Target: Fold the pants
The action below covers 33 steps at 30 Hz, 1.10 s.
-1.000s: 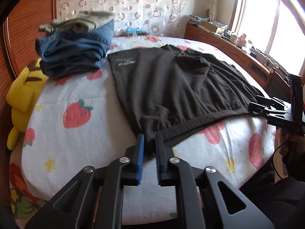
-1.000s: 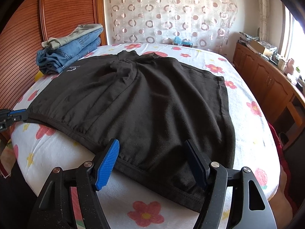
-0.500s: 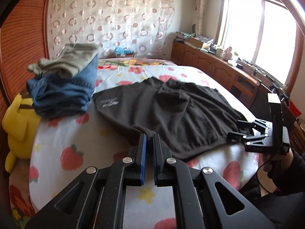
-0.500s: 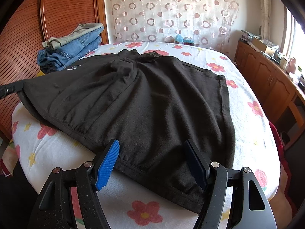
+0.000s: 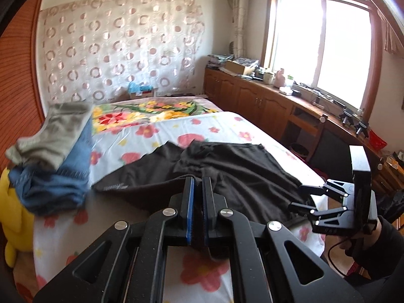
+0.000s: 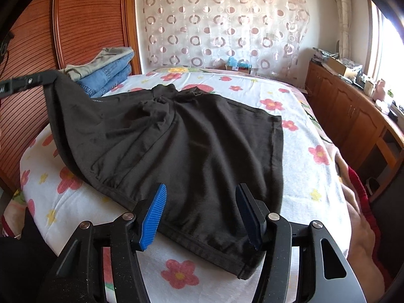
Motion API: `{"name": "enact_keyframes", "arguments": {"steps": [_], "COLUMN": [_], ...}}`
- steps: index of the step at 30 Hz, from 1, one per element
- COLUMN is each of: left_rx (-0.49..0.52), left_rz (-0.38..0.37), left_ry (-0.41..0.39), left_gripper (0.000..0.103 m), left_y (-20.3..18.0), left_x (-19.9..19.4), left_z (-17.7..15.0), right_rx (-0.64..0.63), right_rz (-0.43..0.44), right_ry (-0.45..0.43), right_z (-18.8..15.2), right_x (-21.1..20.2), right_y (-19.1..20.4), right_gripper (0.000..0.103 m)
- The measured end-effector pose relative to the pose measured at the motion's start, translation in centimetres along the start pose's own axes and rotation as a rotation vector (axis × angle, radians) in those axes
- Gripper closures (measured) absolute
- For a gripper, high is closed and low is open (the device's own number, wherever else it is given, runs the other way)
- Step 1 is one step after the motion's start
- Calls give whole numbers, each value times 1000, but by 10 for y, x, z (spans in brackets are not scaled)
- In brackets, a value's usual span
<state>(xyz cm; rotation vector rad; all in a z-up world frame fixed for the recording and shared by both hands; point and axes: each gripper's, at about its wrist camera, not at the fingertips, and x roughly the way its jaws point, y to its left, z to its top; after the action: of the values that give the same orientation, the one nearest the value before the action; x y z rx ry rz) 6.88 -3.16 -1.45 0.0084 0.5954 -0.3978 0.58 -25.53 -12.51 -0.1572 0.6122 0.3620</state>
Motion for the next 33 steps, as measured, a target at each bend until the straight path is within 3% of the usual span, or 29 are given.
{"name": "enact_keyframes", "arguments": {"steps": [15,27,30,32,33], "left_rx": [115,122,106,91,80], "left_rz": [-133,-173,-133,-126,-124], "left_ry": [11,84,91,86,80], "left_gripper": [96,96,78,53,50], "left_y": [-67,-95,-90,-84,-81], "left_x": [39,67,65,63,60], "left_z": [46,36,29,26,24], "right_rx": [55,94,100,105,105], "right_rz": [-13,-24,-26,-25,-24], "right_ry": [-32,-37,-35,-34,-34], "right_z": [-13,-20,-21,-20,-19], "right_x": [-13,-20,-19,-18,-17], "right_y": [-17,-33,-36,-36,-35], "right_gripper": [44,44,44,44,44]}}
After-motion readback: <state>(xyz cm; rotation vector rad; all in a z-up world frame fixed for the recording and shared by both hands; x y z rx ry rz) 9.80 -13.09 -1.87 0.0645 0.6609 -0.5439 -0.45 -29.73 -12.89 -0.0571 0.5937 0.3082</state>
